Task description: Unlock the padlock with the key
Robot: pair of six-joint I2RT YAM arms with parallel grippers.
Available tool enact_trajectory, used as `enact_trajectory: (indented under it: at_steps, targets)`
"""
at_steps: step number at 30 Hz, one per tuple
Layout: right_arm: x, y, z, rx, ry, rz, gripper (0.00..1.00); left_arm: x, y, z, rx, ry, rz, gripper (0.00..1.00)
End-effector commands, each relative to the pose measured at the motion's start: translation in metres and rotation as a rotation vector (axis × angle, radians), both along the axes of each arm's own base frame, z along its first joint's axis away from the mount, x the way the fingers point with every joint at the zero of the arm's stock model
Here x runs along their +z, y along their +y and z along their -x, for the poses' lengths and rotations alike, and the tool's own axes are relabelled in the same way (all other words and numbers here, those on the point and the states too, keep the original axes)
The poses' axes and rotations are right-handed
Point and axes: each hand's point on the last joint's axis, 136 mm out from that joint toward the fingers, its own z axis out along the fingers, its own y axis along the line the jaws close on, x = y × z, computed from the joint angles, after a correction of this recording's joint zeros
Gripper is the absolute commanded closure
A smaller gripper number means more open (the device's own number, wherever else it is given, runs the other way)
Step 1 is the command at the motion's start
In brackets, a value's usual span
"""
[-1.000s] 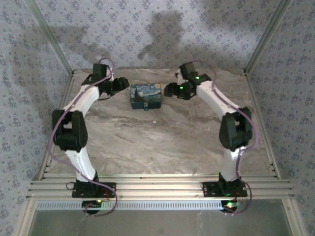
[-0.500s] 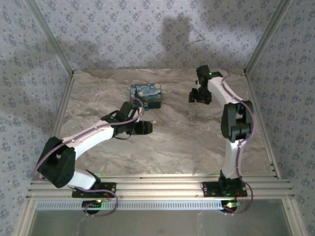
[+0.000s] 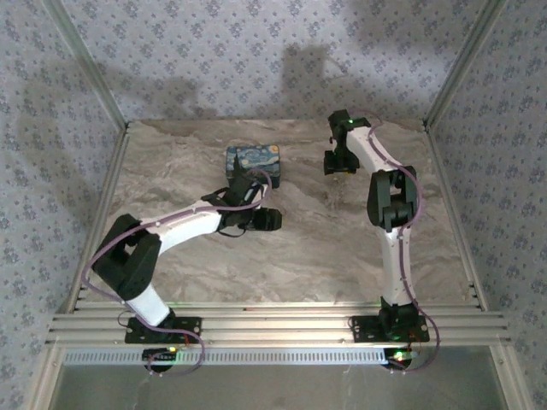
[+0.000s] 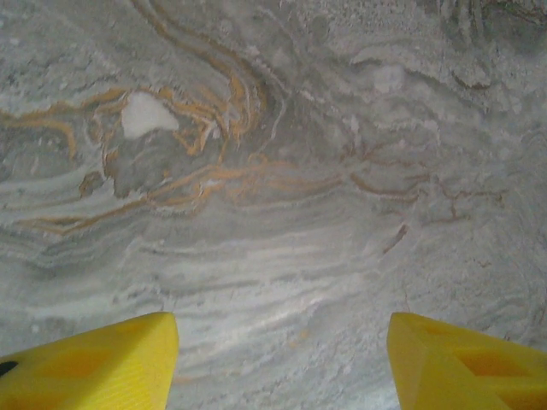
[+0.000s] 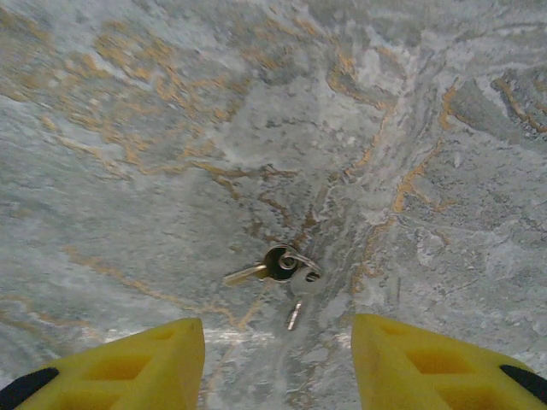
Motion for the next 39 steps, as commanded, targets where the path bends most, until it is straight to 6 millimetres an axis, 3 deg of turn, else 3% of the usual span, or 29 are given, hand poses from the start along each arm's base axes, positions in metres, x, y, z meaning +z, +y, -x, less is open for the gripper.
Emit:
enact_trajectory:
  at_steps: [1,10,18,26,29,39]
  targets:
    - [-0.013,-0.010,0.004,0.031,0.056,0.021,0.50,0.007,-0.010,-0.006,-0.004,-0.020,0.040,0.34]
    - [-0.041,-0.006,0.009,0.050,0.119,0.017,0.55,0.001,-0.002,0.000,0.016,-0.005,0.011,0.34]
    - [-0.051,-0.004,0.022,0.092,0.169,0.025,0.82,0.001,0.014,0.006,0.051,-0.027,-0.011,0.34]
    - [-0.043,-0.003,0.039,0.128,0.189,0.021,1.00,0.003,0.024,0.015,0.077,-0.039,-0.001,0.34]
    - [-0.038,0.009,0.057,0.159,0.179,0.004,1.00,0.002,0.032,0.020,0.084,-0.051,-0.009,0.34]
    - [-0.017,0.079,0.150,0.376,0.116,0.012,1.00,-0.006,0.049,0.032,0.148,-0.054,0.024,0.34]
